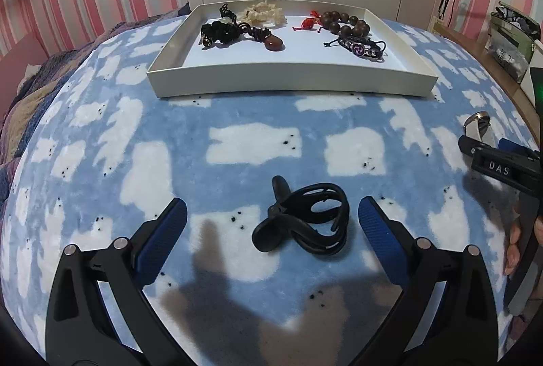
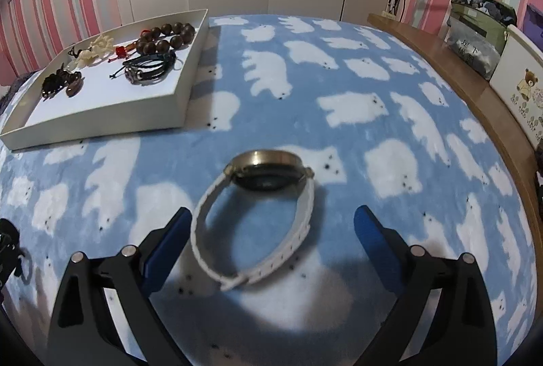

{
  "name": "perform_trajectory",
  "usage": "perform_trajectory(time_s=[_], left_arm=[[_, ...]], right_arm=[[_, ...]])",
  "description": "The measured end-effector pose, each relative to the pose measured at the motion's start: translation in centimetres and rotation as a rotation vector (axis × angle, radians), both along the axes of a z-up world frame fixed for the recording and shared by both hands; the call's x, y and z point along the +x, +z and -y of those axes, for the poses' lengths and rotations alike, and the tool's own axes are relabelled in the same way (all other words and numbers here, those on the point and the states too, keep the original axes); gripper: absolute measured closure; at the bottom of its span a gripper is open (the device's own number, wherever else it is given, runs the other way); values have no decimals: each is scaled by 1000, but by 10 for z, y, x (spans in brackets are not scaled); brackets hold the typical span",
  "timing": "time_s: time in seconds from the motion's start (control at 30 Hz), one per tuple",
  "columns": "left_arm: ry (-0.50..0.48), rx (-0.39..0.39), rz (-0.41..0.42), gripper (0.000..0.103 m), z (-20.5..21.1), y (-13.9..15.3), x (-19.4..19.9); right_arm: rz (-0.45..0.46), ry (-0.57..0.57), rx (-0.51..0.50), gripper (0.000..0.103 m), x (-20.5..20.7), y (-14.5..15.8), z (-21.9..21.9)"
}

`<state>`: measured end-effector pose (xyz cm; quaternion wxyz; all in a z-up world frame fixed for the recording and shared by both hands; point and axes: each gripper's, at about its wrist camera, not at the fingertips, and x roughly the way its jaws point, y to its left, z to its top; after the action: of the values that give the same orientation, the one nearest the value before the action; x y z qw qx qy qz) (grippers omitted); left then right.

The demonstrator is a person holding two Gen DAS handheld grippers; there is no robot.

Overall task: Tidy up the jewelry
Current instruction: 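Grasp the black claw clip with the left tool while the right grasps the white watch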

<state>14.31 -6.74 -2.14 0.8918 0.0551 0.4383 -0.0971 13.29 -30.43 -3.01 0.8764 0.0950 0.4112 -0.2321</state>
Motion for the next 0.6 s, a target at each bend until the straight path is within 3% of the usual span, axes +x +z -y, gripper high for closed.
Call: perform_trajectory(time_s=[0.17,0.33,0.53,0.6], left_arm=[[-1,-8,-12,5,1,-3,1],[-6,-28,-24,16,0,-6,2],[-43,-20,-27,30,8,-8,-2],[-49,-16,-36,36,11,-10,-3]], right_arm=[[19,-14,8,7,-2,0,3],[25,-10,14,8,-3,-1,3],[38,19,17,26,-3,0,-1],[46,36,27,37,-3,0,-3]])
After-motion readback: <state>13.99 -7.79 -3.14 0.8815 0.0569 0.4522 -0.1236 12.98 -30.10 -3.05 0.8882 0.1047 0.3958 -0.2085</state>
